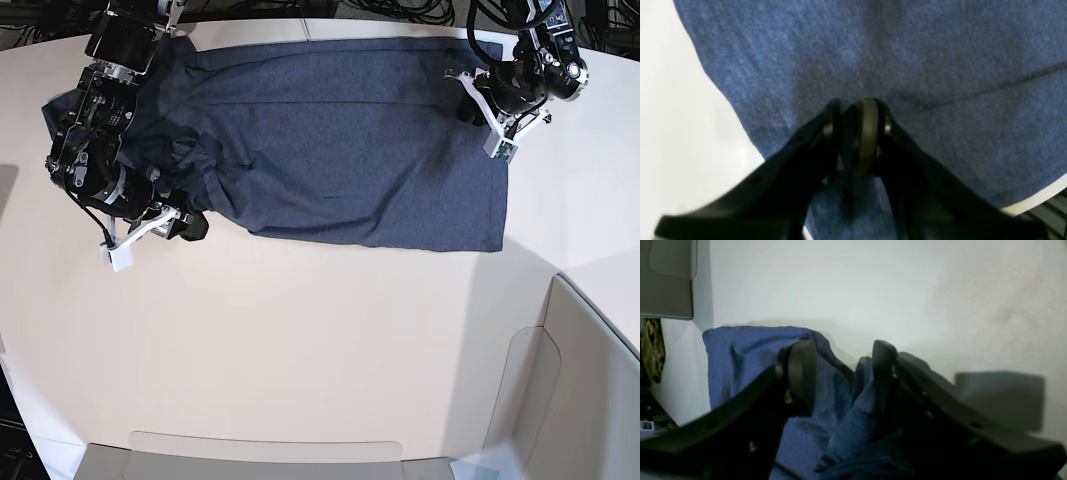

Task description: Layout the t-shirt on the table in an organized manner, then fold the t-shirt properly

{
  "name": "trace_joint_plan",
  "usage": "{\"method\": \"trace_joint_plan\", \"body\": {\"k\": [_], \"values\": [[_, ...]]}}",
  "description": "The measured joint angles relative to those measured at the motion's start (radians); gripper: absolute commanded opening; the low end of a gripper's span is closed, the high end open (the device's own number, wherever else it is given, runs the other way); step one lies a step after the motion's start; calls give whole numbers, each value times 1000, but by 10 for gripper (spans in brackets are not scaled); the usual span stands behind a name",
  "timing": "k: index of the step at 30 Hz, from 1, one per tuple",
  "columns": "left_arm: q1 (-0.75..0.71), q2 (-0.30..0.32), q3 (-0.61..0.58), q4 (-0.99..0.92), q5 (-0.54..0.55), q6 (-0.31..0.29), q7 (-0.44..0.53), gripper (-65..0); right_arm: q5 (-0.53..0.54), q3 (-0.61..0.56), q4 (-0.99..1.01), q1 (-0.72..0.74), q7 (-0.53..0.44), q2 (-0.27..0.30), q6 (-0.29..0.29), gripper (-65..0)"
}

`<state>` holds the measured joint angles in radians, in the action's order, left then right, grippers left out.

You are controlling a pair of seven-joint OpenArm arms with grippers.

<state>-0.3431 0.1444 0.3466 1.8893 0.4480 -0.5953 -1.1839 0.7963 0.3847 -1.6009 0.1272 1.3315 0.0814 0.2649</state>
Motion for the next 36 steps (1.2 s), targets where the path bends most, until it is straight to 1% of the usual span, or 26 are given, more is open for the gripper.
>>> {"method": "trace_joint_plan", "body": {"k": [4,16,22,28,32,33,34,35,36], "values": [[0,0,0,0,0,0,0,-547,2,-4,0,-9,-1,0,0,-389],[-1,0,0,0,0,0,0,-547,-1,-1,0,-113,-8,-2,0,-389],[-3,0,-1,0,0,0,0,-547,13,3,-8,-149,-16,-41,0,-389],[0,0,-1,-14,8,0,2,-547,9,-8,-8,-144,-11,-62,0,-389],[6,11,-1,-71,36,-1,43,-547,-2,-8,-4,-116,0,-66,0,-395],[6,12,-1,-74,39,-1,45,-547,-4,-8,-4,-109,-1,-66,0,-409],[8,12,-1,-74,38,-2,45,-547,-4,-8,-4,-100,0,-67,0,-446],[8,11,-1,-74,38,-1,45,-547,-4,-8,-3,-94,0,-68,0,-487],[8,11,-1,-74,38,-1,45,-547,-4,-8,-2,-88,0,-68,0,-546]]}}
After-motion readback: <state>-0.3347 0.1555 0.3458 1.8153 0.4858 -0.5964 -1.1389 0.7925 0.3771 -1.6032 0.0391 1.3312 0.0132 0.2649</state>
